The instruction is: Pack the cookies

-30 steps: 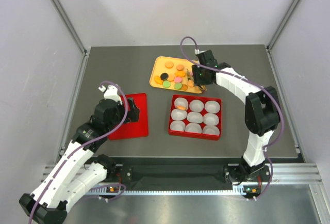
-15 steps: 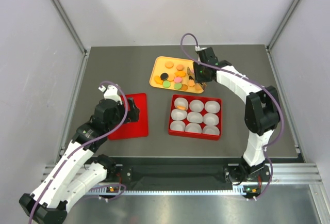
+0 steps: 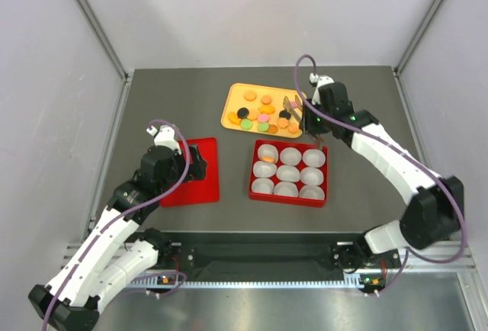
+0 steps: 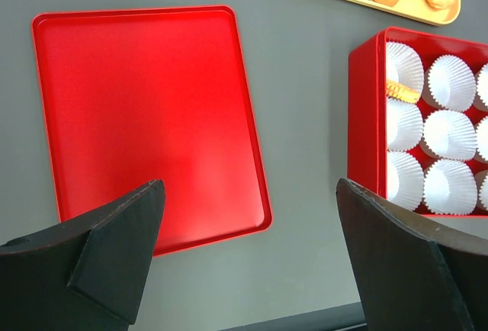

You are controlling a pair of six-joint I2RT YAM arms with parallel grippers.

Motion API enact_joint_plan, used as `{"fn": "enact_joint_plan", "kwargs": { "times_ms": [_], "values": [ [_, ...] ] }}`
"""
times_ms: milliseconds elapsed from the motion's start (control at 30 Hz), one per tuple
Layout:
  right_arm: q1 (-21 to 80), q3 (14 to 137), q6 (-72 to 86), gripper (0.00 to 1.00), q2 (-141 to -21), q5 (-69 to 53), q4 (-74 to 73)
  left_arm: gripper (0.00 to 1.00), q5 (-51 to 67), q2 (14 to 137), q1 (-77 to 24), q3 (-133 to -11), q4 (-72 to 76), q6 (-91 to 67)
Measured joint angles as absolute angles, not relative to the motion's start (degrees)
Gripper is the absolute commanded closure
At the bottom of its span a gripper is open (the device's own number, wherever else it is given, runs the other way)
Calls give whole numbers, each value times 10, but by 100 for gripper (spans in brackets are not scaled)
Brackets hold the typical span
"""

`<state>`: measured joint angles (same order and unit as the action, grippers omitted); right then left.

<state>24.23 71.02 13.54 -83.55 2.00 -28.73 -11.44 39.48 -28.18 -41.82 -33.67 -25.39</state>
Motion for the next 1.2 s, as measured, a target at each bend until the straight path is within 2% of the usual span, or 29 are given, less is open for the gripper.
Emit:
{"fn": "enact_joint_plan", "kwargs": {
  "times_ms": [200, 467, 833, 1200],
  "values": [
    [260, 561, 153, 70, -669, 4, -303, 1, -114, 396, -282, -418, -337, -254],
    [317, 493, 186, 70, -542, -2, -327, 1, -114, 395, -282, -418, -337, -254],
    [337, 427, 209, 69, -514, 16, -349, 1, -114, 396, -283, -418, -337, -254],
    [340, 412, 213, 63, -515, 23, -349, 1, -114, 396, -283, -418, -337, -254]
  ]
}}
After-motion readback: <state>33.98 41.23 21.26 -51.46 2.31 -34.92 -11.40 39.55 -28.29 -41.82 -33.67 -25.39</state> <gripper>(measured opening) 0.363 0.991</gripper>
